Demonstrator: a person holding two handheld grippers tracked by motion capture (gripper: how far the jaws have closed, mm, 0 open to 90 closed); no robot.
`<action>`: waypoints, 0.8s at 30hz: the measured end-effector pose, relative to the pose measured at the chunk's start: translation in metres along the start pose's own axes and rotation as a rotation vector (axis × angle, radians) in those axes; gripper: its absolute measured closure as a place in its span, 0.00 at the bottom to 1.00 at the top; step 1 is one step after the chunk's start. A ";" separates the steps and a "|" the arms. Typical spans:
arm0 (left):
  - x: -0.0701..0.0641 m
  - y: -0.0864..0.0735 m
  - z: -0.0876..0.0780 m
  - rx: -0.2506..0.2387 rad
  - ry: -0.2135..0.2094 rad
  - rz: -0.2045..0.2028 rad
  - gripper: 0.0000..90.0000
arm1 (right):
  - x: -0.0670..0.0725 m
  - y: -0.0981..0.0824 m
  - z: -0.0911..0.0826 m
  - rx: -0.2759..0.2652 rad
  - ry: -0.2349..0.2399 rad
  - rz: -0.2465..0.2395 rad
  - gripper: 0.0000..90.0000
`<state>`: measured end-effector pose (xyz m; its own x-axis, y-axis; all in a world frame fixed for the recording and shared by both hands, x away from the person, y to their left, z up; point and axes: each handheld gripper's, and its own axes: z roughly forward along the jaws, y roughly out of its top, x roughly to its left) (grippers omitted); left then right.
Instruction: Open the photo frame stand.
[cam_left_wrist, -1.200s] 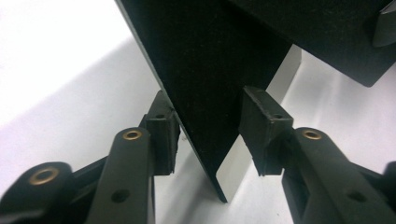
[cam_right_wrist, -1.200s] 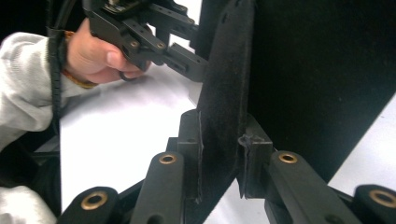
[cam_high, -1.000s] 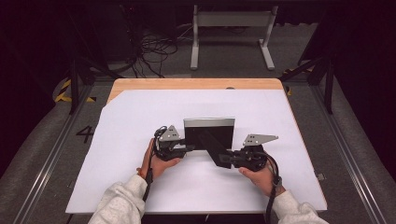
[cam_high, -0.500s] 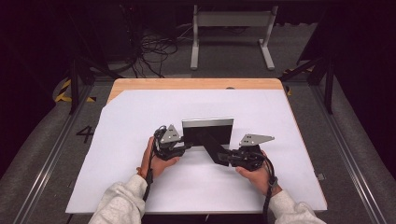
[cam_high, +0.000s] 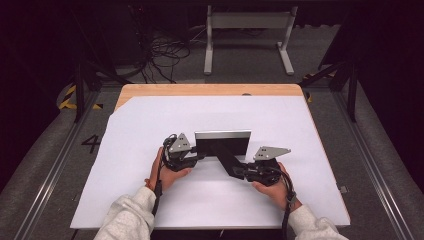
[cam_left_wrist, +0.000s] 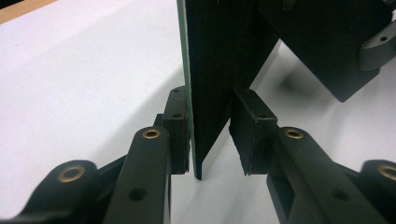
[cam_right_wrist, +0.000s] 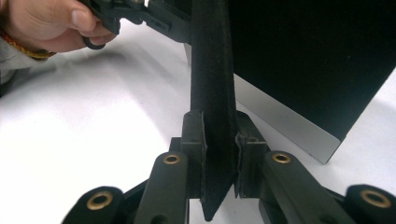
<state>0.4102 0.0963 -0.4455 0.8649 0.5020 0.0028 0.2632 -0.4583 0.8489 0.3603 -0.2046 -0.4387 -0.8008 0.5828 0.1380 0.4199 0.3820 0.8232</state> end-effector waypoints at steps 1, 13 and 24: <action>0.000 0.000 -0.001 0.001 -0.004 0.002 0.77 | 0.000 0.000 0.000 0.006 -0.004 -0.006 0.86; 0.002 0.001 -0.007 -0.026 -0.010 -0.011 0.80 | 0.000 0.000 -0.007 -0.009 -0.008 -0.020 0.88; 0.000 0.002 -0.007 -0.018 0.003 -0.005 0.80 | 0.001 -0.001 -0.008 -0.011 0.013 -0.017 0.90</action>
<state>0.4080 0.1008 -0.4403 0.8623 0.5064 0.0000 0.2599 -0.4424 0.8583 0.3556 -0.2099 -0.4348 -0.8135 0.5665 0.1311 0.4015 0.3842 0.8314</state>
